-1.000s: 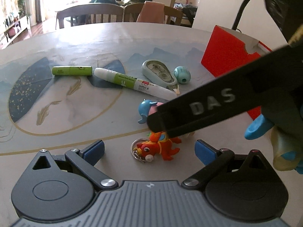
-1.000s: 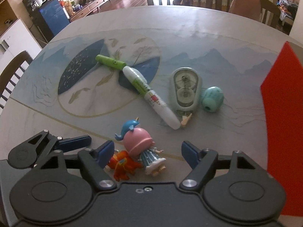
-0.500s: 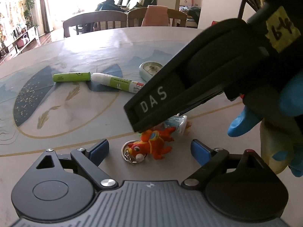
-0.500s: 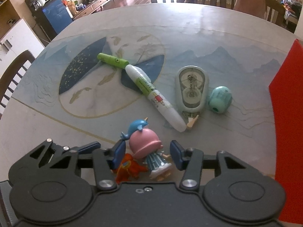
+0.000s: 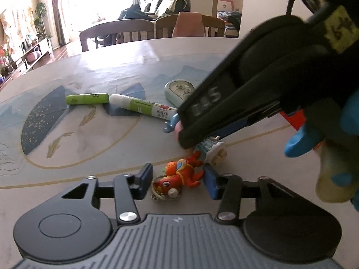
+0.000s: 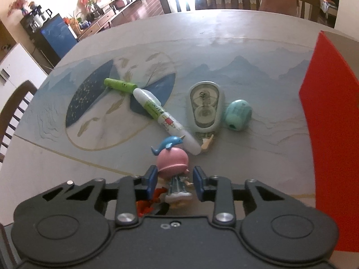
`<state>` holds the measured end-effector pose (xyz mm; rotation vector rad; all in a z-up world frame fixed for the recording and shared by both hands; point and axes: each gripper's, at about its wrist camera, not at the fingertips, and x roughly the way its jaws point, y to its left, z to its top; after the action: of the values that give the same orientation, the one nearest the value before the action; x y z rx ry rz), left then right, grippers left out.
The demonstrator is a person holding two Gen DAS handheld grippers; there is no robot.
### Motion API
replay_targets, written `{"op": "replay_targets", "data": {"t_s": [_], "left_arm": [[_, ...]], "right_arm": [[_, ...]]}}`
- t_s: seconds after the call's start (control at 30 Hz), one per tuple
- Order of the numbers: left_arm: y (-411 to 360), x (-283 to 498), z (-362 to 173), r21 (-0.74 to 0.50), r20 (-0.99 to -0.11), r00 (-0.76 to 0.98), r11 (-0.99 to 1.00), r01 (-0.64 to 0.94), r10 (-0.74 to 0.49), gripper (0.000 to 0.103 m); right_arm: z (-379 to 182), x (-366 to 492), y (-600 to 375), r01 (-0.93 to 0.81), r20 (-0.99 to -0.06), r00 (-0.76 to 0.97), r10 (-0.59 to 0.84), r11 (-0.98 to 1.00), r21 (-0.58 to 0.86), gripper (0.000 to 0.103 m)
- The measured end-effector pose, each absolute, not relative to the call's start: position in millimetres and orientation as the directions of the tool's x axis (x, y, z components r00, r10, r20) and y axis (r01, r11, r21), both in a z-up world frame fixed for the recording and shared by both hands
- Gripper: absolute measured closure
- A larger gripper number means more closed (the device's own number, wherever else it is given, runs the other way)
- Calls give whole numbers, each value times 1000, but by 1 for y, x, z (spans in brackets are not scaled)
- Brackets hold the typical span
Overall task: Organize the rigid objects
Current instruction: 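Grasp the orange fish keychain with the left tool while the right tool grasps the pink doll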
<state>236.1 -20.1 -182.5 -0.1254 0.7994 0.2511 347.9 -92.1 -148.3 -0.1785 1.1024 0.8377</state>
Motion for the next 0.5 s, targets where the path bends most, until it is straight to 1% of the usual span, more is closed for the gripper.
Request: {"op": "replay_targets", "data": {"t_s": [0.07, 0.13, 0.2, 0.27, 0.33, 0.4, 0.43, 0.5], "left_arm": [[-19, 236, -182, -28, -724, 669, 962, -272, 168, 56], [-18, 236, -181, -30, -728, 666, 963, -268, 163, 57], [-16, 236, -180, -37, -731, 664, 963, -268, 156, 57], [-15, 235, -179, -53, -735, 663, 962, -269, 145, 66], [-14, 233, -178, -60, -739, 659, 961, -268, 138, 66], [-15, 232, -178, -54, -741, 657, 962, -266, 141, 66], [-16, 232, -178, -48, -741, 656, 964, -263, 143, 66], [-18, 230, -178, -44, -741, 656, 964, -261, 144, 67]], "right_arm": [[-148, 347, -96, -672, -839, 189, 510, 690, 268, 84], [-147, 348, -101, -663, -835, 189, 517, 694, 280, 88], [-147, 348, -105, -656, -831, 191, 523, 698, 288, 89], [-146, 347, -106, -663, -831, 184, 525, 691, 289, 88], [-145, 348, -105, -664, -831, 171, 530, 685, 300, 88], [-144, 347, -102, -674, -831, 181, 526, 682, 285, 83], [-144, 347, -100, -678, -833, 182, 523, 680, 279, 78], [-146, 346, -96, -683, -837, 177, 518, 677, 274, 76]]}}
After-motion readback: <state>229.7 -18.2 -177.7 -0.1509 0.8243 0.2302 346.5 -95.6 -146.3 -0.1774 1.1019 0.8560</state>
